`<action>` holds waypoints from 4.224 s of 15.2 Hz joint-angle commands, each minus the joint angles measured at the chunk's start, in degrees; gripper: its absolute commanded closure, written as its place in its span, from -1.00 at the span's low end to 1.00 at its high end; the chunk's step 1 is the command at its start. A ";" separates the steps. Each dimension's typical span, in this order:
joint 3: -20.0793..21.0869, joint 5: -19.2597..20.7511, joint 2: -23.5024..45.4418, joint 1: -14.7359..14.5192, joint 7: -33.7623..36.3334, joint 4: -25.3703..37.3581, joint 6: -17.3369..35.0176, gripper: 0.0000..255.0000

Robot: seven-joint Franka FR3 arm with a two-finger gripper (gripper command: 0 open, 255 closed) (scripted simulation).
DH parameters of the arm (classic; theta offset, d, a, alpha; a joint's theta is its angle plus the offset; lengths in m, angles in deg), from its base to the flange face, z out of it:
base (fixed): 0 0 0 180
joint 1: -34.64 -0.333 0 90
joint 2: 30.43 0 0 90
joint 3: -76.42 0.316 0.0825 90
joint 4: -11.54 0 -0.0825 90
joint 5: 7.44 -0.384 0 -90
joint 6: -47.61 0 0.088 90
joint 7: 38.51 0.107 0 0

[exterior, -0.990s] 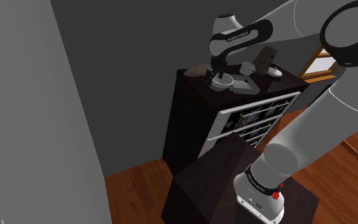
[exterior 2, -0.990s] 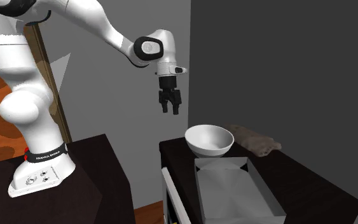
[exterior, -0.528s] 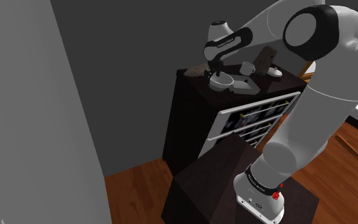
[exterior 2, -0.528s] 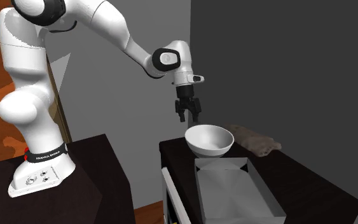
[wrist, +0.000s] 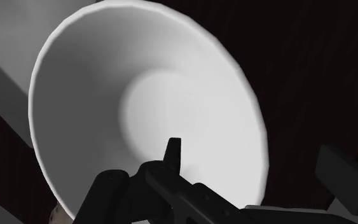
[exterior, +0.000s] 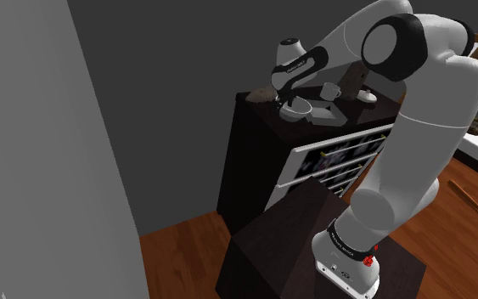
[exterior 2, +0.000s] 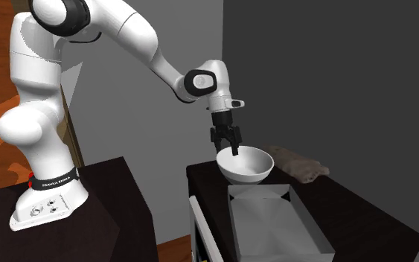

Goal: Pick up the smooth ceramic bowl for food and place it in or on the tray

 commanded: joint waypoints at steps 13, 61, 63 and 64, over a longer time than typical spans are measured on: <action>-0.10 0.08 0.48 0.17 0.02 -0.29 0.84 1.00; -7.27 -7.10 -2.86 12.30 -26.21 11.19 -7.61 1.00; -7.27 -7.07 -2.34 12.35 -25.92 10.30 -6.25 1.00; -7.27 -7.06 -2.07 12.38 -25.78 9.88 -5.57 1.00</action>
